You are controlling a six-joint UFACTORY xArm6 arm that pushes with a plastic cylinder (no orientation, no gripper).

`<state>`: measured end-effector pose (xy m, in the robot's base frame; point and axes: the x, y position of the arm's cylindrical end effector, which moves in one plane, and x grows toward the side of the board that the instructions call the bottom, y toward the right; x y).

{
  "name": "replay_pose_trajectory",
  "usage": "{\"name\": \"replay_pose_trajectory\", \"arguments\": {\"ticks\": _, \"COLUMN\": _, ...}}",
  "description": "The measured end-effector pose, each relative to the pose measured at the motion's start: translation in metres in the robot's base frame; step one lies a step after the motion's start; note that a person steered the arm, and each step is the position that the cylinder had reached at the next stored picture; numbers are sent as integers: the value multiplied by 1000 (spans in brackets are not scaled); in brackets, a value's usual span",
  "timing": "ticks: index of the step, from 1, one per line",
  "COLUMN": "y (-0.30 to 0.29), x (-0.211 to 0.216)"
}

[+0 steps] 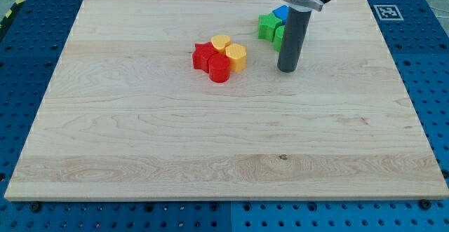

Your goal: Push the yellow hexagon into the red star

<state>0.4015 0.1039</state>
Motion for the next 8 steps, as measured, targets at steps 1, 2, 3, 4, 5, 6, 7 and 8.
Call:
{"name": "replay_pose_trajectory", "arguments": {"ticks": 1, "y": 0, "x": 0}}
{"name": "replay_pose_trajectory", "arguments": {"ticks": 2, "y": 0, "x": 0}}
{"name": "replay_pose_trajectory", "arguments": {"ticks": 3, "y": -16, "x": 0}}
{"name": "replay_pose_trajectory", "arguments": {"ticks": 4, "y": -45, "x": -6}}
{"name": "replay_pose_trajectory", "arguments": {"ticks": 5, "y": -80, "x": -34}}
{"name": "replay_pose_trajectory", "arguments": {"ticks": 6, "y": -101, "x": -54}}
{"name": "replay_pose_trajectory", "arguments": {"ticks": 7, "y": -106, "x": -63}}
{"name": "replay_pose_trajectory", "arguments": {"ticks": 8, "y": -111, "x": -104}}
